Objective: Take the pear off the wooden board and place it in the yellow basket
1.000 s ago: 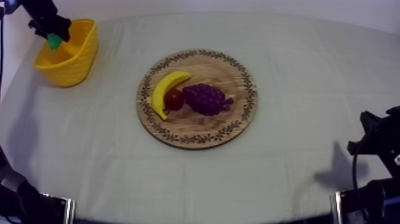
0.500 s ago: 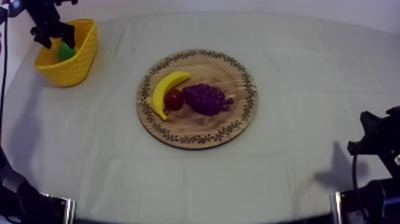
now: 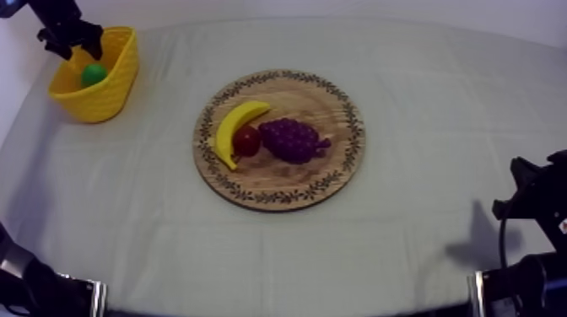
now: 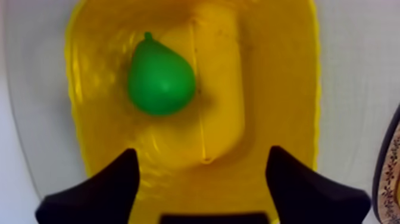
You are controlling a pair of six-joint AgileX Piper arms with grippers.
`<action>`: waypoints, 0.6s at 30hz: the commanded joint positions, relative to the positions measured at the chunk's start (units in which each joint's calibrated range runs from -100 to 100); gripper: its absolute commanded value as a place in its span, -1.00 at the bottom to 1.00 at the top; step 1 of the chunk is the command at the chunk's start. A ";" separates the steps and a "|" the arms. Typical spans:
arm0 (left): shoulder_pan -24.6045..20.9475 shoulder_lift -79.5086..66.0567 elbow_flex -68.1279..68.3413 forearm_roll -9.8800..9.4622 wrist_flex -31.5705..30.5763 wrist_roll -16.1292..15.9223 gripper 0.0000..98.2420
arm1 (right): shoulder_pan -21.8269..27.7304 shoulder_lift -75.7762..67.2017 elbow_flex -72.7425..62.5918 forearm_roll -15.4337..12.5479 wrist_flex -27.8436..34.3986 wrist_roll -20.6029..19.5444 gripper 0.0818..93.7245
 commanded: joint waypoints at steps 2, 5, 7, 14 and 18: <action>0.58 -4.23 1.99 0.06 -1.30 -0.08 0.14 | 0.01 -0.02 0.01 0.00 0.01 0.01 -0.99; 1.25 -8.17 4.65 -0.01 -3.13 0.12 -0.05 | 0.01 -0.02 0.01 0.00 0.01 -0.01 -0.99; 1.57 -11.02 7.08 -0.01 -4.94 0.42 -0.16 | 0.01 -0.02 0.01 0.00 0.01 -0.02 -0.99; 2.78 -22.64 18.28 -1.28 -14.07 5.12 -0.65 | 0.01 -0.02 0.01 0.00 0.01 -0.04 -0.99; 3.77 -31.36 27.19 -1.31 -21.87 6.56 -0.79 | 0.01 -0.02 0.01 0.00 0.01 -0.04 -0.99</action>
